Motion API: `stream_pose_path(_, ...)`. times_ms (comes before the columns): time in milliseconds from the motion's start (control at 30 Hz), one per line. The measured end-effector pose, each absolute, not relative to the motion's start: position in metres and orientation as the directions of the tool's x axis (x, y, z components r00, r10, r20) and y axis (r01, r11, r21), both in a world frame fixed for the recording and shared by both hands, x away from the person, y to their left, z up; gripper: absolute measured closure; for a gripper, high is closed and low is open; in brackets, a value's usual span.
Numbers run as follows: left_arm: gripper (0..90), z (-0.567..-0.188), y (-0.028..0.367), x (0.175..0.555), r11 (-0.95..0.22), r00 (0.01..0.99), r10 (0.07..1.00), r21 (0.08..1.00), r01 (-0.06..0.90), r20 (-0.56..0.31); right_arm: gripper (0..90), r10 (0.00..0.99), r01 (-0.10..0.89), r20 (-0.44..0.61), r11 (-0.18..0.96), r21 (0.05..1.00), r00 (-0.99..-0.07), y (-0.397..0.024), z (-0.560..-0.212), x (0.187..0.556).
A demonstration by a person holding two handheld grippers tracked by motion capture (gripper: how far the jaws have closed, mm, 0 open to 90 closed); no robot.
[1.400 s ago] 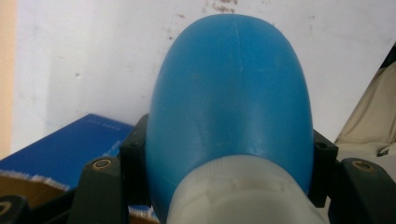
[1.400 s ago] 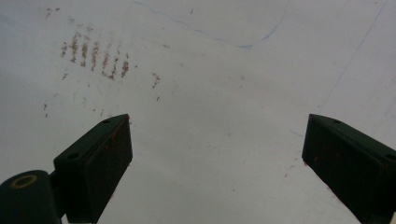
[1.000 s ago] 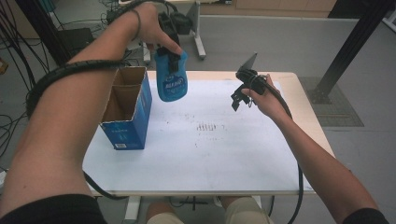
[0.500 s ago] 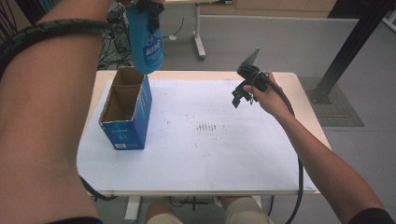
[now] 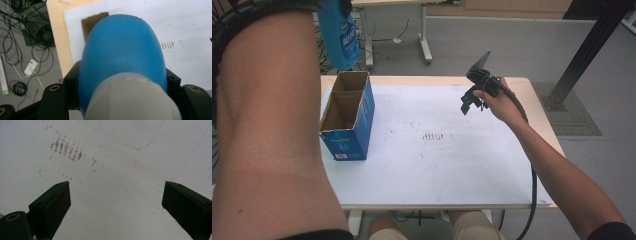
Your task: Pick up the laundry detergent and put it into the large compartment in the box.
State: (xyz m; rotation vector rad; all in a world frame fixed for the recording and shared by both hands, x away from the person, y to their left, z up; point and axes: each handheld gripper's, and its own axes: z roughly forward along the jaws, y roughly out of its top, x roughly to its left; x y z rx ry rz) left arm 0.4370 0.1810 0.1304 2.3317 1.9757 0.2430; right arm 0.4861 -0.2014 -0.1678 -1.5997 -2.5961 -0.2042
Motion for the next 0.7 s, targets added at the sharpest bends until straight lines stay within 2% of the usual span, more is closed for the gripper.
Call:
stream_pose_path(400,37.8,0.135,0.22,0.426,0.019,-0.025,0.999,0.175,0.984,0.031,8.5,0.878,0.89,0.143,0.451,0.071,-0.456,-0.2,-0.168,0.486)
stream_pose_path(700,37.8,0.123,0.234,0.423,0.066,-0.071,0.997,0.163,0.984,0.025,8.6,0.877,0.889,0.144,0.452,0.07,-0.458,-0.2,-0.167,0.486)
